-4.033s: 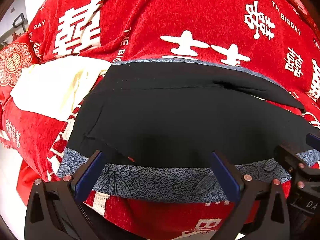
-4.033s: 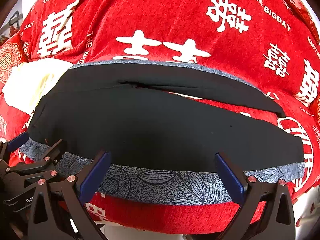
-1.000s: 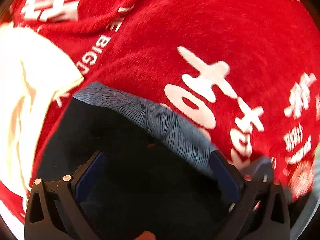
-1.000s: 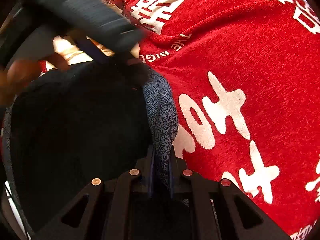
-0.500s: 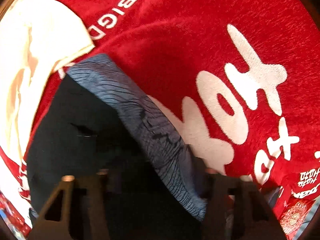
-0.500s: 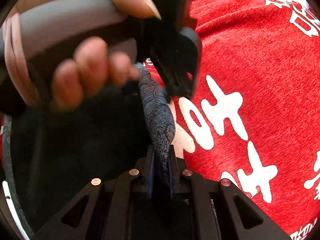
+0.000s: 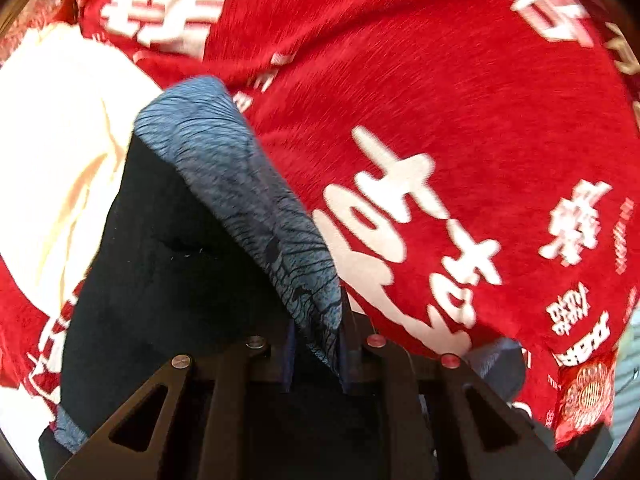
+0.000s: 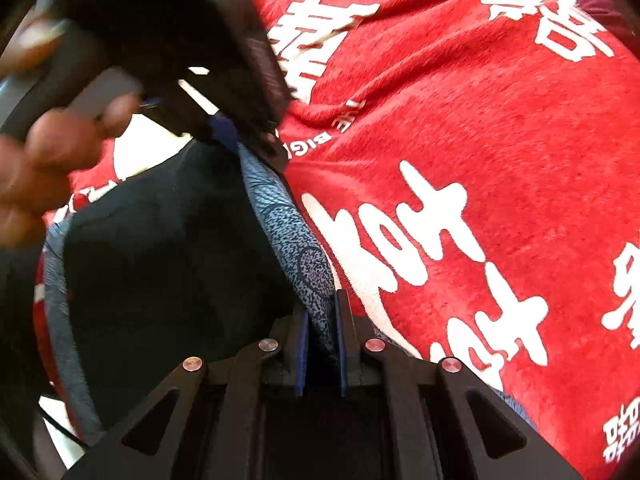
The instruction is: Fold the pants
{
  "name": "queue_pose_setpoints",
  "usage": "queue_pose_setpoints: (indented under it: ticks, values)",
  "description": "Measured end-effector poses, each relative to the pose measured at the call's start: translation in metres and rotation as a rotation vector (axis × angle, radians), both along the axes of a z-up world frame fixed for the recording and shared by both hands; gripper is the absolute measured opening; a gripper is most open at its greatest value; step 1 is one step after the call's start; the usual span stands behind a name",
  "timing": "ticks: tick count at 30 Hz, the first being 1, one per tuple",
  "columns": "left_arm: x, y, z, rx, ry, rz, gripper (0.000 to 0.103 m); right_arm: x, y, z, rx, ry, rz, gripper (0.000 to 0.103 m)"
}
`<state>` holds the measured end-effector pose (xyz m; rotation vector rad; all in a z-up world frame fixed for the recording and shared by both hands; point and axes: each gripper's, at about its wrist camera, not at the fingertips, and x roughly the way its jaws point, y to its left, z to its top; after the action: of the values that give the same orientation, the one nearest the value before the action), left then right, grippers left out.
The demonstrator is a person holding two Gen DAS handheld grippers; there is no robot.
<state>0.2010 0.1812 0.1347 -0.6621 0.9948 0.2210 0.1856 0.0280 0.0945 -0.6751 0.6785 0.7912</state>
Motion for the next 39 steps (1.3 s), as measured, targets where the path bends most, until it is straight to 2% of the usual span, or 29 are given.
queue_pose_setpoints:
  ticks: [5, 9, 11, 13, 15, 17, 19, 23, 27, 34, 37, 39]
  values:
    - [-0.068, -0.010, 0.013, 0.025, -0.131, -0.008, 0.018, -0.054, -0.004, 0.020, -0.002, -0.071, -0.006, 0.013]
    - [-0.126, -0.012, -0.002, 0.008, -0.165, 0.013, 0.018, -0.107, 0.000, 0.016, -0.037, -0.091, 0.029, 0.013]
    - [-0.149, -0.007, -0.020, -0.025, -0.138, 0.029, 0.018, -0.136, 0.006, 0.001, -0.079, -0.083, 0.058, 0.013]
    - [-0.165, 0.002, -0.047, -0.094, -0.083, 0.041, 0.019, -0.157, 0.011, -0.017, -0.121, -0.064, 0.073, 0.013]
    - [-0.173, 0.004, -0.079, -0.156, 0.006, 0.041, 0.020, -0.172, 0.017, -0.045, -0.189, -0.062, 0.073, 0.013]
    - [-0.179, 0.007, -0.091, -0.195, 0.019, 0.057, 0.025, -0.179, 0.019, -0.066, -0.239, -0.067, 0.063, 0.013]
    - [-0.185, 0.007, -0.084, -0.194, 0.011, 0.063, 0.026, -0.183, 0.020, -0.070, -0.247, -0.106, 0.049, 0.013]
    - [-0.197, 0.006, -0.074, -0.154, -0.013, 0.066, 0.026, -0.179, 0.019, -0.057, -0.232, -0.085, 0.002, 0.013]
    - [-0.211, 0.015, -0.078, -0.194, -0.003, 0.097, 0.026, -0.179, 0.020, -0.051, -0.239, -0.084, -0.027, 0.013]
    - [-0.228, 0.017, -0.047, -0.123, -0.073, 0.054, 0.026, -0.192, 0.018, -0.047, -0.214, -0.082, -0.033, 0.013]
    - [-0.222, 0.013, -0.029, -0.086, -0.102, 0.023, 0.026, -0.200, 0.019, -0.063, -0.262, -0.094, -0.009, 0.013]
    - [-0.215, 0.007, -0.019, -0.055, -0.131, -0.005, 0.032, -0.205, 0.019, -0.066, -0.266, -0.097, 0.000, 0.013]
